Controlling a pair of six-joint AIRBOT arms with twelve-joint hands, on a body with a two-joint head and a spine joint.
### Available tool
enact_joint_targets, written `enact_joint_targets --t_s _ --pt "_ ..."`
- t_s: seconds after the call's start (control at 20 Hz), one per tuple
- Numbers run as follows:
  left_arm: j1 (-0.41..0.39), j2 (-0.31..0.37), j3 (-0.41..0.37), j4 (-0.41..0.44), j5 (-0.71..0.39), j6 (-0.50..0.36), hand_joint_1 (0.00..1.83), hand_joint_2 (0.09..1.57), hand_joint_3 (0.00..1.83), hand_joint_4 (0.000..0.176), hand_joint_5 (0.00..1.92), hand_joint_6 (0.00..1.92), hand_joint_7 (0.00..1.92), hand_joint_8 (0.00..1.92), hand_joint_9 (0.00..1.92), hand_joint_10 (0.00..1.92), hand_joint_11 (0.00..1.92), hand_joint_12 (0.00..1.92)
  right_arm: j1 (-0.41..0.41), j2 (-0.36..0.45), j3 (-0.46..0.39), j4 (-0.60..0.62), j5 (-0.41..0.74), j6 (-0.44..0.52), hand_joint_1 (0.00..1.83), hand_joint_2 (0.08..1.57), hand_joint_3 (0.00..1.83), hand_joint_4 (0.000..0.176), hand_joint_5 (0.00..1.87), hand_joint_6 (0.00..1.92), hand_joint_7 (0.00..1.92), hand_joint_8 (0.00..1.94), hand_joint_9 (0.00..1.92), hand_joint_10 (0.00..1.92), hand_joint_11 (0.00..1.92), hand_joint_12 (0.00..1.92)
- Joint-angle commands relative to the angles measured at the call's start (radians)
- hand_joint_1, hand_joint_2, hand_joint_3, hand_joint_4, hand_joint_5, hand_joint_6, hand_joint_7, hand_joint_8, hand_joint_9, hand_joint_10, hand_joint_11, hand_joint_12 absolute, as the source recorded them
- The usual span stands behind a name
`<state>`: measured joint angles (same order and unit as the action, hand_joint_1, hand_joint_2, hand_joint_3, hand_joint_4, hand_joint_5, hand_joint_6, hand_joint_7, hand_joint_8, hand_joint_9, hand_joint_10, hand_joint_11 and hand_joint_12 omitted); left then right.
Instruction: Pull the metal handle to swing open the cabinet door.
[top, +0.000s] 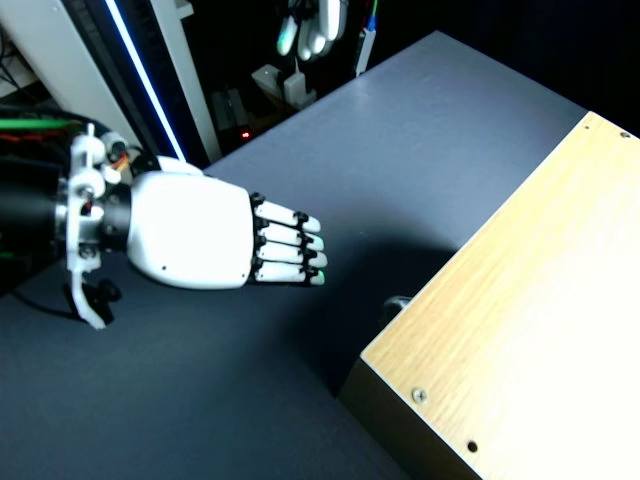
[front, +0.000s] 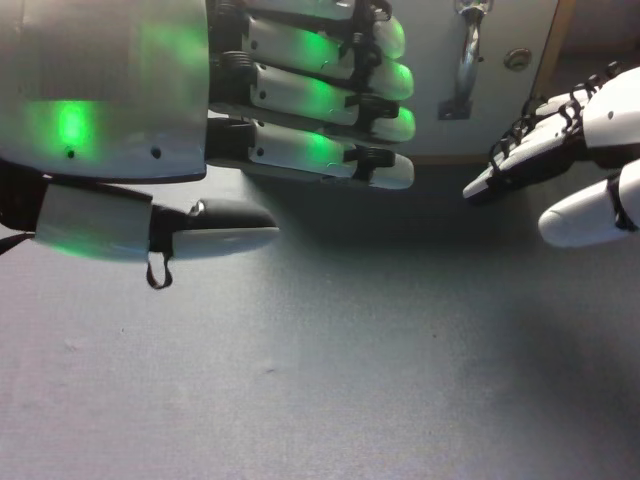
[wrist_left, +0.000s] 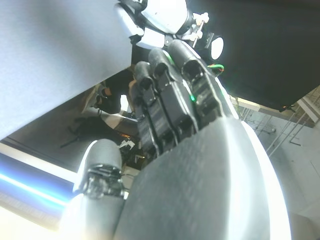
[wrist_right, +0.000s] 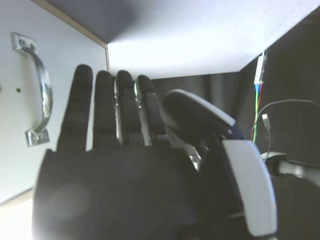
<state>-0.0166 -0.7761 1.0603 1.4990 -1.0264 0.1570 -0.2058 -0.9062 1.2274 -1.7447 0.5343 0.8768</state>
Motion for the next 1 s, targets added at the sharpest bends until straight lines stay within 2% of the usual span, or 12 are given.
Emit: enact_joint_targets --t_s 0.0,0.2,0.45,0.7,0.75,0.95 --pt "-0.011 0.008 0.001 -0.099 -0.025 0.008 0.00 1.57 0.05 0.000 0.45 0.00 0.45 0.00 0.40 0.00 0.12 0.65 0.001 0.007 0.007 0.080 -0.010 0.004 0.00 1.57 0.08 0.000 0.32 0.01 0.33 0.00 0.28 0.01 0.00 0.75" --pt "-0.011 0.008 0.001 -0.099 -0.025 0.008 0.00 1.57 0.06 0.000 0.43 0.00 0.43 0.00 0.39 0.00 0.12 0.64 -0.040 0.014 0.023 0.238 -0.010 0.003 0.00 1.57 0.08 0.000 0.34 0.01 0.34 0.00 0.28 0.01 0.00 0.73" --pt "-0.011 0.008 0.001 -0.099 -0.025 0.008 0.00 1.57 0.05 0.000 0.44 0.00 0.44 0.00 0.39 0.00 0.12 0.64 -0.103 0.017 0.035 0.491 -0.042 0.002 0.00 1.57 0.09 0.000 0.32 0.00 0.32 0.00 0.27 0.00 0.00 0.74" --pt "-0.011 0.008 0.001 -0.099 -0.025 0.008 0.00 1.57 0.04 0.000 0.45 0.00 0.44 0.00 0.40 0.00 0.14 0.63 -0.132 0.024 0.034 0.628 -0.075 -0.003 0.00 1.57 0.07 0.000 0.32 0.00 0.31 0.00 0.26 0.00 0.00 0.71" --pt "-0.011 0.008 0.001 -0.099 -0.025 0.008 0.00 1.57 0.05 0.000 0.45 0.00 0.45 0.00 0.40 0.00 0.14 0.63 -0.136 0.025 0.033 0.647 -0.082 -0.003 0.00 1.57 0.07 0.000 0.34 0.01 0.34 0.01 0.28 0.01 0.00 0.76" --pt "-0.011 0.008 0.001 -0.099 -0.025 0.008 0.00 1.57 0.05 0.000 0.46 0.00 0.46 0.00 0.41 0.00 0.15 0.60 -0.157 0.035 0.003 0.769 -0.166 -0.004 0.00 1.57 0.09 0.000 0.33 0.00 0.34 0.00 0.29 0.01 0.00 0.76"
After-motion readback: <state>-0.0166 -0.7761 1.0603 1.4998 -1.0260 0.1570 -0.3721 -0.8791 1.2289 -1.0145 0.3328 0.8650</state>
